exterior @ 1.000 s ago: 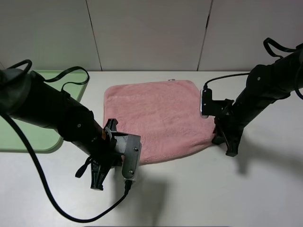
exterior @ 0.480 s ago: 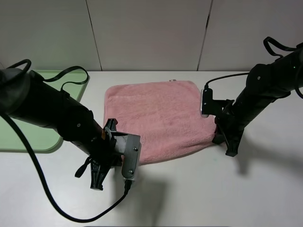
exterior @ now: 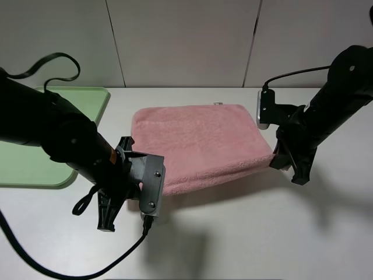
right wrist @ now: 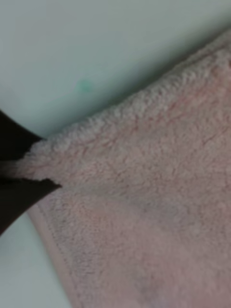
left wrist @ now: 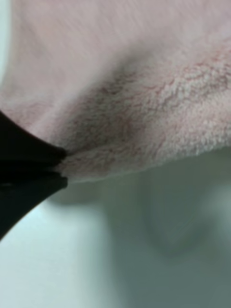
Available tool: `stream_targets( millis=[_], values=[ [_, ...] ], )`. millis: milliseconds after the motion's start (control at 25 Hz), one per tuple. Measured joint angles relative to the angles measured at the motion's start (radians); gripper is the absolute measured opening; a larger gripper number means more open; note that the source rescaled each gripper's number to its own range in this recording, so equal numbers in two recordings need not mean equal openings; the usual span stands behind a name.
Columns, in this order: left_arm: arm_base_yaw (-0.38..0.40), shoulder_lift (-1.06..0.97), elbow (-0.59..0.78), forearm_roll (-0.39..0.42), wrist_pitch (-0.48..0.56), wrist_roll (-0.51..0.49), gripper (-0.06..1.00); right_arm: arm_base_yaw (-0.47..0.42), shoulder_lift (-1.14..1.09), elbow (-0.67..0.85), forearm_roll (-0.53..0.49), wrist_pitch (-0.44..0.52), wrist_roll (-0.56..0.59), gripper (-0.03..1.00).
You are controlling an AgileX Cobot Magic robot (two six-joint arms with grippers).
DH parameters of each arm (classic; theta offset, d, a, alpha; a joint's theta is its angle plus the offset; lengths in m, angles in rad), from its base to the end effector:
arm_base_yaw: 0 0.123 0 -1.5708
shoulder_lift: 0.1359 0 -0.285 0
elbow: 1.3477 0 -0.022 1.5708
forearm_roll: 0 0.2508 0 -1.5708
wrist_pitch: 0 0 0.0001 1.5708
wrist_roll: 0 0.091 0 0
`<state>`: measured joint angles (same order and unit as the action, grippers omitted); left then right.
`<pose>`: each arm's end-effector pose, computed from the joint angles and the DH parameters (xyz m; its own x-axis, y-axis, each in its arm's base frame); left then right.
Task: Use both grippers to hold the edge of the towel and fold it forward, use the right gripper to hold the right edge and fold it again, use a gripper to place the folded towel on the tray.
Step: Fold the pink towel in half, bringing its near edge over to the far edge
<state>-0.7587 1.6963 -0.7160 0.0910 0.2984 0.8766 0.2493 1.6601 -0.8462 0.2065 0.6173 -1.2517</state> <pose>0.2061 -0.1921 0.1322 0.1744 0.9659 -0.1915 0.9417 -0.1068 0.3191 0.2753 0.0812 0.1628 -0.2017 -0.9562 -0.2120 -0.9595 0.2364 -0.1531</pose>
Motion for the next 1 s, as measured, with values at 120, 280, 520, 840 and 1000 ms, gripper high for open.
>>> stream_targets(
  millis=[120, 280, 520, 840, 1000],
  values=[
    [0.0, -0.063, 0.0, 0.11, 0.046, -0.11, 0.0, 0.003, -0.071, 0.001, -0.007, 0.045, 0.028, 0.0],
    [-0.007, -0.159, -0.001, 0.21, 0.098, -0.229, 0.0, 0.005, -0.167, 0.001, -0.005, 0.091, 0.047, 0.0],
    [-0.01, -0.303, -0.004, 0.222, 0.175, -0.255, 0.0, 0.007, -0.304, 0.001, 0.01, 0.161, 0.072, 0.0],
    [-0.012, -0.429, -0.008, 0.205, 0.27, -0.278, 0.0, 0.015, -0.435, 0.001, 0.045, 0.229, 0.095, 0.0],
    [-0.015, -0.457, -0.011, 0.195, 0.304, -0.281, 0.0, 0.015, -0.462, 0.001, 0.061, 0.254, 0.102, 0.0]
  ],
)
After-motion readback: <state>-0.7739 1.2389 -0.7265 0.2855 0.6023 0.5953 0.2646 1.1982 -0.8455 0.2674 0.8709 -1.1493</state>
